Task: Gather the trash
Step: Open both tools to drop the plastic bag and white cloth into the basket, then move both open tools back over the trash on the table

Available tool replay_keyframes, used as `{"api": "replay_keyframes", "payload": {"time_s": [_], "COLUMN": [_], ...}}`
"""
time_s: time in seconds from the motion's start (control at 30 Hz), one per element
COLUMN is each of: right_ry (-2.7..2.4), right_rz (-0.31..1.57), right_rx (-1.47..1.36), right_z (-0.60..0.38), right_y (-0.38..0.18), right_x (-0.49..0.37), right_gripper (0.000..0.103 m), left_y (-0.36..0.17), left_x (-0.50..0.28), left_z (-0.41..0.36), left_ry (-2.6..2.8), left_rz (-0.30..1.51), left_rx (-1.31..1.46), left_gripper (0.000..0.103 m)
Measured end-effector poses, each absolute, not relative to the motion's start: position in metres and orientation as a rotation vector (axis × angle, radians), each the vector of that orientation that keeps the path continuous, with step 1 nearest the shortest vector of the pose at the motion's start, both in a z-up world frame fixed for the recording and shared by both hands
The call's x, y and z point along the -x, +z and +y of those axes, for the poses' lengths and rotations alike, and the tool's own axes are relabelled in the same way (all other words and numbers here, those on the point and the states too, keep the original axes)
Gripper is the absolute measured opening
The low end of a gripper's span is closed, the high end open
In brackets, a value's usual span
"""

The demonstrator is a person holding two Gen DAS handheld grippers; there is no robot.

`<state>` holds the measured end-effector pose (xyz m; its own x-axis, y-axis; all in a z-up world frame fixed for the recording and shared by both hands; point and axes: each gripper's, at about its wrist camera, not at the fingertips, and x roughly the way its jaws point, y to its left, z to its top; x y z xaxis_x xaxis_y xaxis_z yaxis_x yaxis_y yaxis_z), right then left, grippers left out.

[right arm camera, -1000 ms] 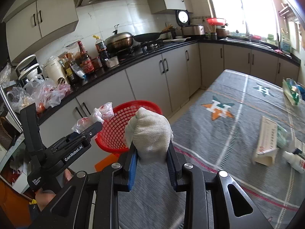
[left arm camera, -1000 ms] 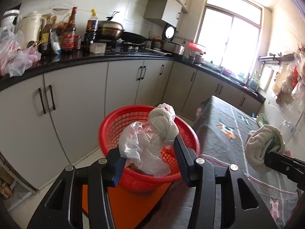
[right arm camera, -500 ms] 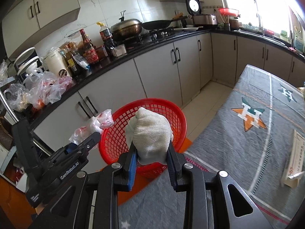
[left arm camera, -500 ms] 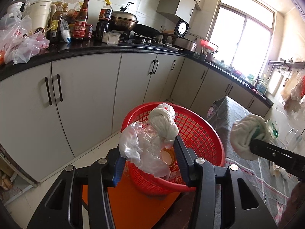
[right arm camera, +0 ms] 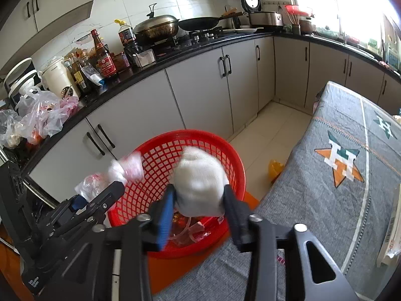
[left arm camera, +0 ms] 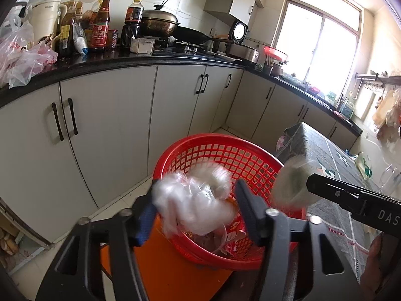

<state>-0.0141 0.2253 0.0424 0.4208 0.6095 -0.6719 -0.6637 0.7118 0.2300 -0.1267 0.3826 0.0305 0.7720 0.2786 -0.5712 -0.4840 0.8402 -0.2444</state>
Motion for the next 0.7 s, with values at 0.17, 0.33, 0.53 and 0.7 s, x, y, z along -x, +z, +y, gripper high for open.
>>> {"api": "replay_keyframes", "payload": {"time_s": [0.17, 0.33, 0.53, 0.7], "right_ry": [0.783, 0.759, 0.729, 0.718], "right_rz": [0.768, 0.751, 0.736, 0.732], "right_rx": [0.065, 0.036, 0.013, 0.005], "right_z": [0.218, 0.203, 0.185, 0.172], "right_y": [0.05, 0.057, 0.065, 0.067], "right_x": [0.015, 0.015, 0.018, 0.023], "right_gripper": [0.062, 0.073, 0.081, 0.086], "left_y": [0.031, 0.037, 0.048, 0.055], "left_x": [0.131, 0.141, 0.149, 0.152], "left_z": [0.385, 0.381, 0.369, 0.357], "left_ry": [0.425, 0.448, 0.472, 0.48], "left_rz": [0.54, 0.511, 0.488, 0.481], "left_rx": [0.421, 0.42, 0.373, 0.338], "left_gripper": [0.073, 0.082, 0.086, 0.086]}}
